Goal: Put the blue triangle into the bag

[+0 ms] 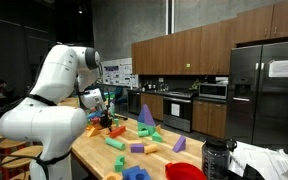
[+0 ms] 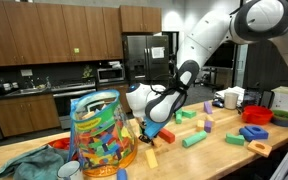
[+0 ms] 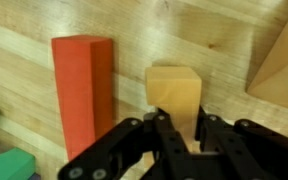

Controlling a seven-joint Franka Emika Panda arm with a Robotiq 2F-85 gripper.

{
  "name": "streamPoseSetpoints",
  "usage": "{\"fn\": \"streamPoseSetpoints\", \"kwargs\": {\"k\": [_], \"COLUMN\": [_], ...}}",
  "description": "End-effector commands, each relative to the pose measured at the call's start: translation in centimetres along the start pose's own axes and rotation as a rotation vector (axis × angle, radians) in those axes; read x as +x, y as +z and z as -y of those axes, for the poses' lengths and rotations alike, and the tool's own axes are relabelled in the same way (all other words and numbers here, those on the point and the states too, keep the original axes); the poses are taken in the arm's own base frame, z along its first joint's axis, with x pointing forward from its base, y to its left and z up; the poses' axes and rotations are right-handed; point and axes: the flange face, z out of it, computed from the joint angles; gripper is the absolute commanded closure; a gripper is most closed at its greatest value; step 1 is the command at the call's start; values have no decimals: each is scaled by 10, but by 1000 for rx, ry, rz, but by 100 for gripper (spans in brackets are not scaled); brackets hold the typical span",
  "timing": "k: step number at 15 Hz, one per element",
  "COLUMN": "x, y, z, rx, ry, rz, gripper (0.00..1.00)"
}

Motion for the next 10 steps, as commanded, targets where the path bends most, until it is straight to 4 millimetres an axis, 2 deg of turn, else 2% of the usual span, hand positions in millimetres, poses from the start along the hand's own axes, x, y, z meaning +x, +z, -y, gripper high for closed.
{"fn": "streamPoseSetpoints", "kwargs": {"k": [1,6,10], "x": [6,16,13], "y": [-10,-28,-60], "z": [-12,-28,-42], "rx": [-3,-20,-24], "ry": [46,94,96], "rz": [-79,-172,-218], "gripper": [94,94,94]}}
